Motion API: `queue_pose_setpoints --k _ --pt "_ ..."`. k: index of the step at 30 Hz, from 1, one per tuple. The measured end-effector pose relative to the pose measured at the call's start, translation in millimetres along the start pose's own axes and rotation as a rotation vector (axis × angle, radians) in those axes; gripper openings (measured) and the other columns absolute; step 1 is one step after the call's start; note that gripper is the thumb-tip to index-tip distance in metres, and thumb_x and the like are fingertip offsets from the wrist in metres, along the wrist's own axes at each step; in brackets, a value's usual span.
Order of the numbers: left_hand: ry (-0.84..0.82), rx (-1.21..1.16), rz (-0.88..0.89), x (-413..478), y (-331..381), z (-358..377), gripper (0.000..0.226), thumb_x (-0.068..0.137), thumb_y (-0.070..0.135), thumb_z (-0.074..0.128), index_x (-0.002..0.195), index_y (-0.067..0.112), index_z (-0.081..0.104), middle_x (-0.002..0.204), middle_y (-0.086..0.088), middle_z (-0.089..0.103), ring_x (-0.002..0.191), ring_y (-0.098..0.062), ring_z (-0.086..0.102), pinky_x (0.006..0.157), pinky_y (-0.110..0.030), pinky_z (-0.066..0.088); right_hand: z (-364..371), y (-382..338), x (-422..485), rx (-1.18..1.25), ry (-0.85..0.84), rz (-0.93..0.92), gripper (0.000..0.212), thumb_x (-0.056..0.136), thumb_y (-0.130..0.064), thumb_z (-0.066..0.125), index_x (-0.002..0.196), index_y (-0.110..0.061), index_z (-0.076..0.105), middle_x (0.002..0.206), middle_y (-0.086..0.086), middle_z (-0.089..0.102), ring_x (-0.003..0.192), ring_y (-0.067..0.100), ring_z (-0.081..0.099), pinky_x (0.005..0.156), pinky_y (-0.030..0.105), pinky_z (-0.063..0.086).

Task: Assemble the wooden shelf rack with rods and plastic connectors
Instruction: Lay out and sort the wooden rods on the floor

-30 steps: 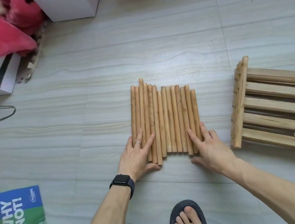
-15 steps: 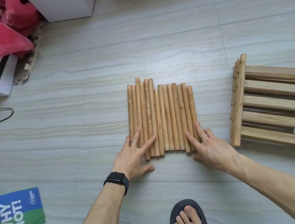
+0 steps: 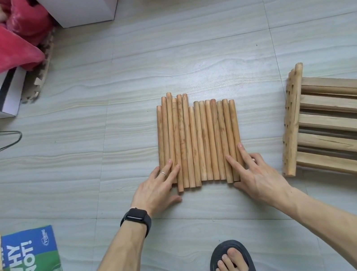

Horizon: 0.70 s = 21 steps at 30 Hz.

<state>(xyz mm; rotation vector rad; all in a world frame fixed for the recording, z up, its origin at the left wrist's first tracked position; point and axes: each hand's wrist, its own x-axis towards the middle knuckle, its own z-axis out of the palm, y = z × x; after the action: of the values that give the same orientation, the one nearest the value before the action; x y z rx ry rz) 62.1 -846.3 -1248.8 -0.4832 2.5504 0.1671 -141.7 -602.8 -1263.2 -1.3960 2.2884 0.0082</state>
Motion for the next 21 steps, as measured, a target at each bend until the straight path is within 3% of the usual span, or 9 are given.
queue_pose_setpoints --k 3,6,10,14,18,21 --pt "-0.012 -0.086 -0.058 -1.7 11.8 2.4 0.106 0.084 0.075 0.056 0.16 0.034 -0.004 0.169 0.006 -0.005 0.155 -0.029 0.009 0.112 -0.049 0.043 0.0 -2.3 0.6 0.015 -0.003 0.009 0.086 0.099 -0.058 0.048 0.163 -0.025 0.0 0.168 0.019 -0.013 0.14 0.031 0.025 0.111 0.039 0.041" --pt "0.026 -0.138 -0.112 2.0 21.2 3.4 0.099 0.087 0.073 0.053 0.161 0.031 0.002 0.169 0.002 0.001 0.154 -0.033 0.011 0.117 -0.05 0.036 1.1 -5.1 1.3 0.005 -0.004 0.012 0.084 0.101 -0.056 0.047 0.163 -0.022 0.001 0.168 0.02 -0.012 0.141 0.032 0.025 0.108 0.041 0.046" --pt "0.051 -0.121 -0.142 6.9 21.8 0.8 0.088 0.092 0.066 0.053 0.16 0.032 0.009 0.168 0.002 0.009 0.152 -0.032 0.018 0.114 -0.048 0.04 3.3 -6.6 -1.6 0.018 0.007 0.006 0.08 0.103 -0.053 0.046 0.163 -0.021 0.004 0.168 0.021 -0.009 0.144 0.032 0.025 0.104 0.042 0.05" --pt "0.078 -0.087 -0.149 8.8 23.1 -3.0 0.088 0.091 0.066 0.054 0.16 0.03 0.012 0.167 0.0 0.015 0.149 -0.031 0.025 0.115 -0.044 0.038 4.1 -6.4 -4.6 0.033 0.008 0.007 0.081 0.103 -0.054 0.044 0.163 -0.023 0.0 0.168 0.018 -0.014 0.148 0.03 0.019 0.111 0.041 0.045" --pt "0.049 -0.113 -0.102 4.2 17.0 -1.9 0.1 0.087 0.066 0.061 0.16 0.032 0.001 0.169 0.001 0.005 0.151 -0.028 0.022 0.113 -0.045 0.042 3.8 -1.0 -7.0 0.046 -0.026 -0.034 0.079 0.105 -0.044 0.046 0.163 -0.024 -0.004 0.166 0.017 -0.021 0.15 0.031 0.011 0.112 0.042 0.044" --pt "0.019 -0.093 -0.071 -3.2 -0.2 -2.1 0.107 0.086 0.059 0.068 0.16 0.033 -0.006 0.169 0.005 -0.009 0.145 -0.024 0.037 0.102 -0.044 0.051 2.7 4.2 -5.9 0.03 -0.032 -0.054 0.074 0.107 -0.041 0.043 0.163 -0.024 -0.003 0.167 0.018 -0.019 0.15 0.03 0.012 0.108 0.041 0.048"
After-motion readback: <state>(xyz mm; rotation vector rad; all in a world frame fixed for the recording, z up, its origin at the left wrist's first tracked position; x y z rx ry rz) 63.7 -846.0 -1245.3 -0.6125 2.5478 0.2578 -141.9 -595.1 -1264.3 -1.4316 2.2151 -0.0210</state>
